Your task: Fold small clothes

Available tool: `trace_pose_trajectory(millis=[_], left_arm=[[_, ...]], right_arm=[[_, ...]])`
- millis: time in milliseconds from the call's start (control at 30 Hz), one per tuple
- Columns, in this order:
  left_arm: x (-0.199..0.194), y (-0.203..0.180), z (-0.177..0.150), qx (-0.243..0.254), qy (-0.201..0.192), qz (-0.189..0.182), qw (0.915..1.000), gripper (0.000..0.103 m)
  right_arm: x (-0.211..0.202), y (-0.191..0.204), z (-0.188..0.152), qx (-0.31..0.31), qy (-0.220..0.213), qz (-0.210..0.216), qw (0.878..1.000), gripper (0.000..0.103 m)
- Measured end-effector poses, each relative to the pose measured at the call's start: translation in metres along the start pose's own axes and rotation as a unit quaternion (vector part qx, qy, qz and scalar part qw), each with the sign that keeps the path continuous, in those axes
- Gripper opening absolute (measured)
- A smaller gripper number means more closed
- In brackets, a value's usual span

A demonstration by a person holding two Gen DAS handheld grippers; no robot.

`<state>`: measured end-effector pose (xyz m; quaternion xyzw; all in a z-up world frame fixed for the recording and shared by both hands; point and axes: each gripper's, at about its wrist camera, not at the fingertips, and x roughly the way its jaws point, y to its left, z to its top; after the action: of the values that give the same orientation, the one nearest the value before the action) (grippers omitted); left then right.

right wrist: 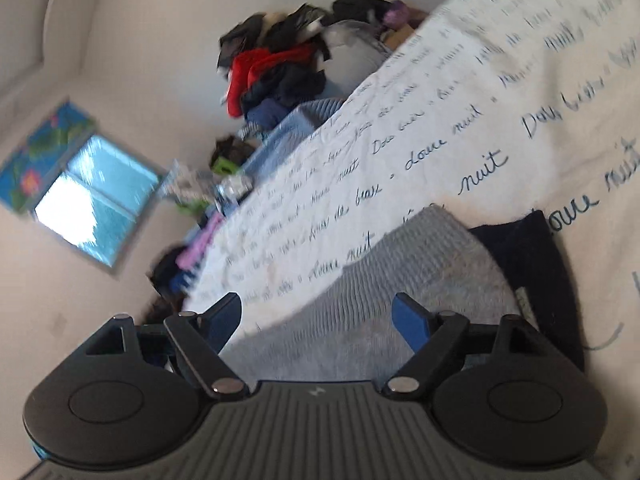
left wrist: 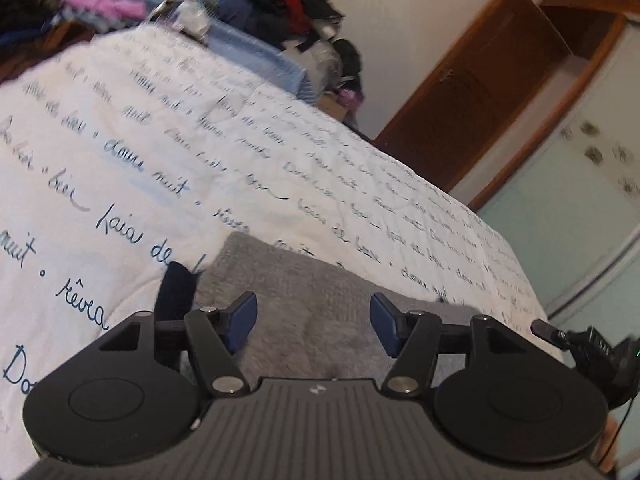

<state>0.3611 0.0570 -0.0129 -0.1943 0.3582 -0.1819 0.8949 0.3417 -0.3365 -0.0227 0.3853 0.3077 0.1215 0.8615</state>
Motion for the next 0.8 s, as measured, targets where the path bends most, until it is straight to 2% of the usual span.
trace_pose_trajectory(millis=[133, 300, 400, 533, 633, 800], left_arm=[[-0.013, -0.036, -0.026, 0.073, -0.002, 0.029, 0.9969, 0.074], [-0.019, -0.063, -0.059, 0.126, -0.004, 0.075, 0.9893, 0.075], [-0.017, -0.077, -0.074, 0.159, 0.004, 0.1, 0.9821, 0.075], [-0.017, -0.087, -0.087, 0.182, 0.008, 0.11, 0.9771, 0.075], [-0.02, -0.092, -0.092, 0.193, 0.009, 0.114, 0.9744, 0.076], [-0.028, -0.099, -0.103, 0.211, 0.002, 0.142, 0.9671, 0.077]], right_arm=[[-0.014, 0.037, -0.035, -0.117, 0.021, -0.054, 0.991, 0.084], [-0.026, 0.05, -0.075, -0.204, 0.041, -0.101, 0.973, 0.088], [-0.028, 0.047, -0.086, -0.216, 0.054, -0.118, 0.968, 0.088], [-0.034, 0.038, -0.092, -0.226, 0.055, -0.15, 0.961, 0.088], [-0.047, 0.038, -0.096, -0.231, 0.049, -0.153, 0.96, 0.089], [-0.067, 0.041, -0.106, -0.237, 0.037, -0.162, 0.957, 0.089]])
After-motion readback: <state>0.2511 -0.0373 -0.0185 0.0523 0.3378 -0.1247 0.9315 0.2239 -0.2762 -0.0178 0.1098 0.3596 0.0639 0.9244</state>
